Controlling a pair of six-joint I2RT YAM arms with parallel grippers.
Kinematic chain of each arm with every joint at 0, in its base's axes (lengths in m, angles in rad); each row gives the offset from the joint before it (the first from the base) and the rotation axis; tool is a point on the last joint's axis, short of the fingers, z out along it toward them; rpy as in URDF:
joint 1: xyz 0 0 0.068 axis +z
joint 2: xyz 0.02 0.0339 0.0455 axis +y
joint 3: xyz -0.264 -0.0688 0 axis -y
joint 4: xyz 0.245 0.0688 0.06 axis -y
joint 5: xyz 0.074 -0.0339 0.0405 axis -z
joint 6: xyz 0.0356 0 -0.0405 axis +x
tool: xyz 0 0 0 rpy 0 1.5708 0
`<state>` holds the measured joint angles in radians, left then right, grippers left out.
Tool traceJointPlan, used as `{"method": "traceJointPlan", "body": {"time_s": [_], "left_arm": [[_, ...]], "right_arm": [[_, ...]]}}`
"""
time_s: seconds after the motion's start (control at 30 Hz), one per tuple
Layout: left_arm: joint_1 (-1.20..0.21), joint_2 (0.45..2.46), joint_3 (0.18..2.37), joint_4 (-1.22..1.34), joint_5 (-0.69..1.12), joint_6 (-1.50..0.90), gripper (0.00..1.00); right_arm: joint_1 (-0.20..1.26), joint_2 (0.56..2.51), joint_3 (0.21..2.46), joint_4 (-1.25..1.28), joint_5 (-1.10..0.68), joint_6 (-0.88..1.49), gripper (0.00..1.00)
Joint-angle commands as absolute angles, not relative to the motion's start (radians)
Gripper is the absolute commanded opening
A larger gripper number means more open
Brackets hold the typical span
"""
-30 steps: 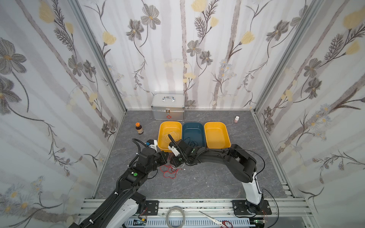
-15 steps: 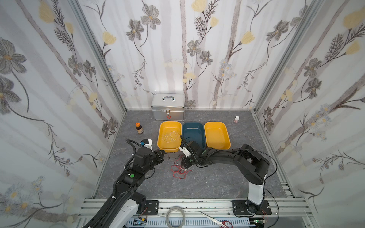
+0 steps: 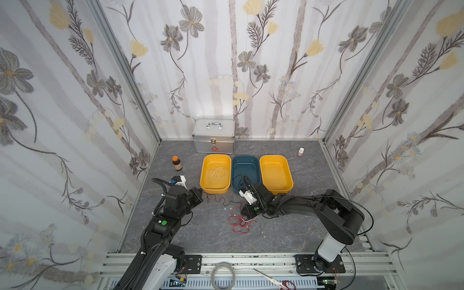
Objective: Untangle and sort cables by color
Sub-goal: Untie the cable.
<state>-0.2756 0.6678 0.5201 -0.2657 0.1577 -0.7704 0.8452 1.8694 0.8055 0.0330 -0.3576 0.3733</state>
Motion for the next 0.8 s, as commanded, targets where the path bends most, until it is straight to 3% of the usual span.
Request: {"method": "traceJointPlan", "body": {"time_s": [0.0, 0.37, 0.77], "left_arm": [[-0.257, 0.657, 0.553, -0.291, 0.144, -0.768, 0.0], [-0.18, 0.65, 0.65, -0.436, 0.078, -0.716, 0.0], [-0.13, 0.663, 0.668, -0.458, 0.095, -0.695, 0.0]], "right_arm": [[0.829, 1.841, 0.782, 0.067, -0.347, 0.385, 0.04], [0.727, 1.733, 0.643, 0.098, -0.343, 0.452, 0.04], [0.655, 1.515, 0.514, 0.373, -0.6, 0.545, 0.04]]}}
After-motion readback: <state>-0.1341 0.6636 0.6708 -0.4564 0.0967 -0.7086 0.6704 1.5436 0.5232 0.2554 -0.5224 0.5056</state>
